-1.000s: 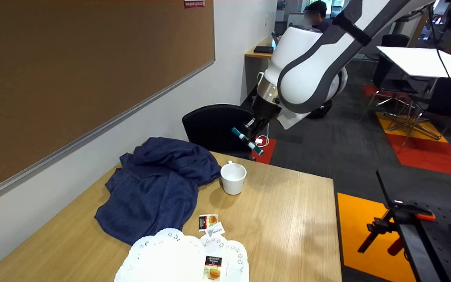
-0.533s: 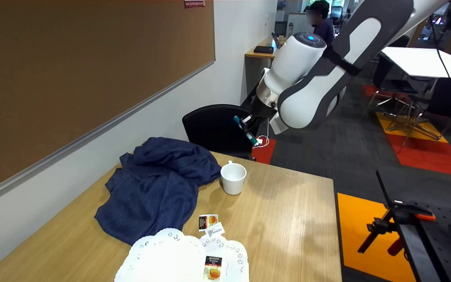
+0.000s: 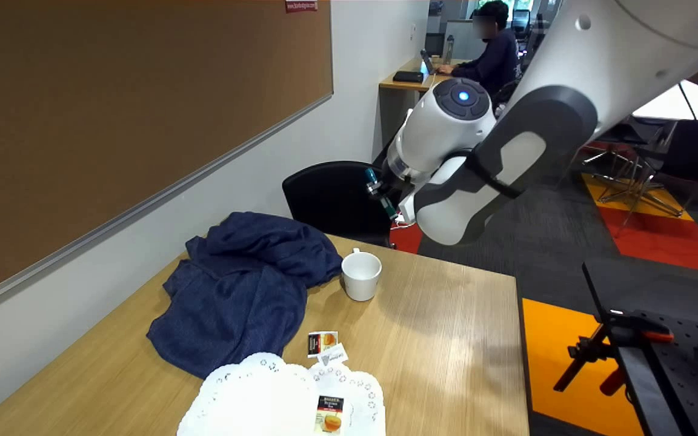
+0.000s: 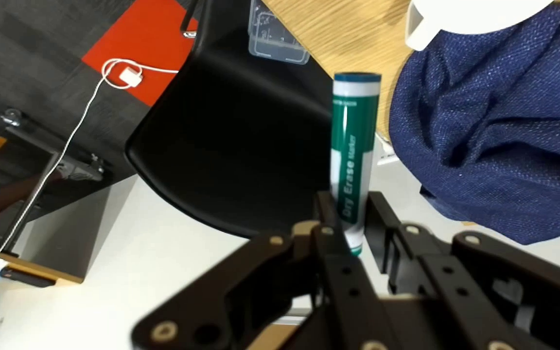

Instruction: Put the marker in the mug

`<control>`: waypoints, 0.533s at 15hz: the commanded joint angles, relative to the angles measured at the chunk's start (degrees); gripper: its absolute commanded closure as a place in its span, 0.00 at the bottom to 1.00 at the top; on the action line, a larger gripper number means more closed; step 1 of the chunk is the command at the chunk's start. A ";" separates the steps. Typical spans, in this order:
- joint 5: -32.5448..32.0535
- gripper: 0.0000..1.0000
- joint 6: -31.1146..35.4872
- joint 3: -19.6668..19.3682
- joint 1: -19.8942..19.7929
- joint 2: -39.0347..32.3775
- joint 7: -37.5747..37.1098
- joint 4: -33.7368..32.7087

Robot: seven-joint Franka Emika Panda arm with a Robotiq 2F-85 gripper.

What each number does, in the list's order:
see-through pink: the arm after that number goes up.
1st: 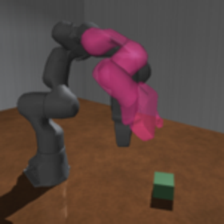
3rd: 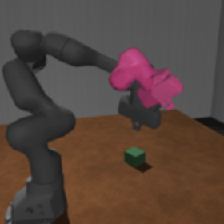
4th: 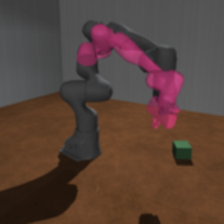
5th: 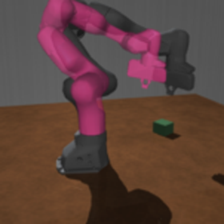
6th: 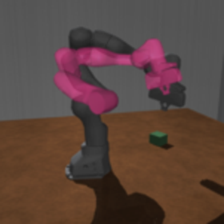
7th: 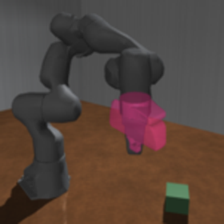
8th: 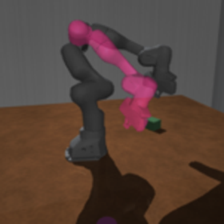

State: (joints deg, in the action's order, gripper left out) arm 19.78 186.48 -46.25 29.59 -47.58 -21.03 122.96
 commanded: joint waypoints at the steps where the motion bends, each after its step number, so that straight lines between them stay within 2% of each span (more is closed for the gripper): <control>1: 6.13 0.95 0.46 -5.74 6.99 -10.45 -5.52 -2.48; 8: 15.66 0.95 -1.04 -13.20 15.94 -26.95 -13.51 -3.88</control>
State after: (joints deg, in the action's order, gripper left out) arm 31.77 186.45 -55.24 41.46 -66.59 -30.28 120.45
